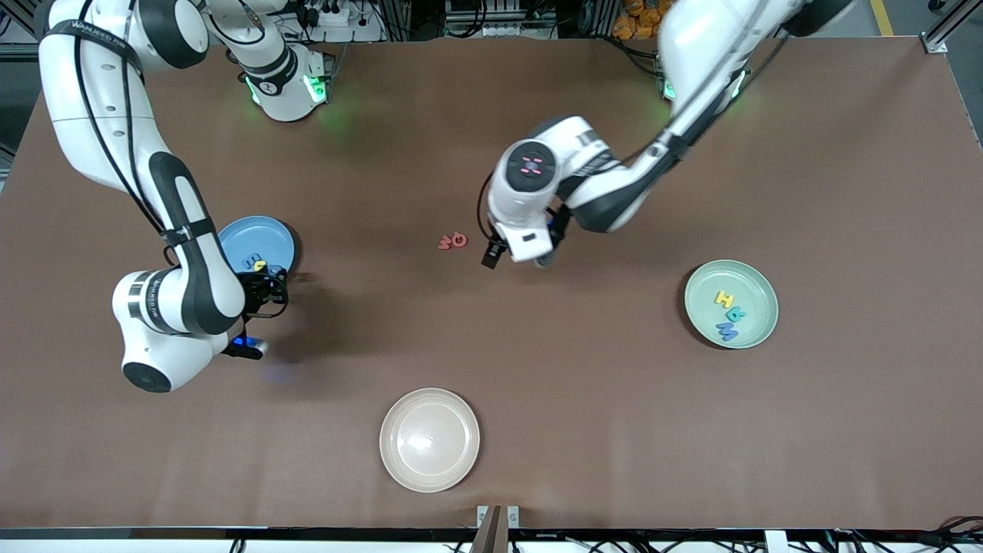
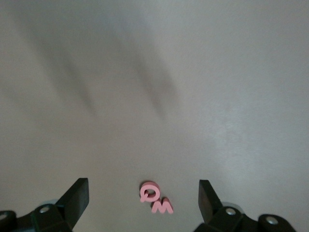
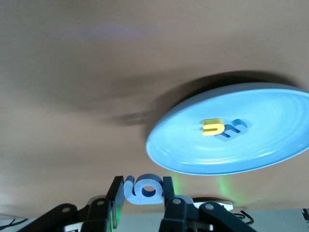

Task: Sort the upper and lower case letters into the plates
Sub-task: 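Lower the left gripper and grasp the pink foam letter Q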

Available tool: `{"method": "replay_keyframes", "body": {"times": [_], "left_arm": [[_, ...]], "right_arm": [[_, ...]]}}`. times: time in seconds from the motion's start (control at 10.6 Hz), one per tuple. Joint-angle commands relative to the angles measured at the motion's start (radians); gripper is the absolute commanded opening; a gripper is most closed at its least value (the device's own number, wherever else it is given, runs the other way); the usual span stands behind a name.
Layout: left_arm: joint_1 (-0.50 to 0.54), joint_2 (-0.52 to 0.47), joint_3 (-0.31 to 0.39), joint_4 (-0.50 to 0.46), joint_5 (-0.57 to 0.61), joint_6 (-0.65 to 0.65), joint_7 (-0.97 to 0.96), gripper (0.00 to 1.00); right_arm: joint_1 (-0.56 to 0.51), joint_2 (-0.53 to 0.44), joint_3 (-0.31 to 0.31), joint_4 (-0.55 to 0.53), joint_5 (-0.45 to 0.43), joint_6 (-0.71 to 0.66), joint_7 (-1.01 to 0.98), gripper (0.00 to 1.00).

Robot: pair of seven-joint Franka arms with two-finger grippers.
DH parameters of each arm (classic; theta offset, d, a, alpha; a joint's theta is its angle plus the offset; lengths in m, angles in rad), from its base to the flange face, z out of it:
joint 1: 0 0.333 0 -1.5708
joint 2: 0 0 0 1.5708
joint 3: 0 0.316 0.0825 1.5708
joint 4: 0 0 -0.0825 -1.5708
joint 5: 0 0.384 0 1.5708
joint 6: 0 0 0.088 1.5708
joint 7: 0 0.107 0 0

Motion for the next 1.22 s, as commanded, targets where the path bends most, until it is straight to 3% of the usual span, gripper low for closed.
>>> {"method": "replay_keyframes", "body": {"times": [0.0,0.38,0.47,0.75,0.94,1.13], "left_arm": [[-0.175,0.04,0.146,0.058,0.008,0.021,-0.094,1.0],[-0.194,0.097,0.15,0.087,0.0,0.122,-0.149,1.0],[-0.196,0.111,0.15,0.089,0.0,0.147,-0.151,1.0],[-0.222,0.148,0.157,0.089,0.003,0.191,-0.183,1.0],[-0.238,0.158,0.162,0.089,0.005,0.193,-0.183,1.0],[-0.243,0.172,0.164,0.089,0.003,0.2,-0.185,1.0]], "right_arm": [[-0.055,-0.034,0.019,-0.089,-0.018,0.007,-0.056,0.06],[-0.076,-0.028,0.019,-0.118,-0.037,0.026,-0.078,0.08],[-0.075,-0.028,0.019,-0.117,-0.037,0.026,-0.078,0.13],[-0.082,-0.029,0.02,-0.114,-0.026,0.027,-0.08,0.86],[-0.092,-0.032,0.025,-0.111,-0.017,0.033,-0.08,0.99],[-0.09,-0.034,0.026,-0.107,0.003,0.036,-0.078,1.0]]}}
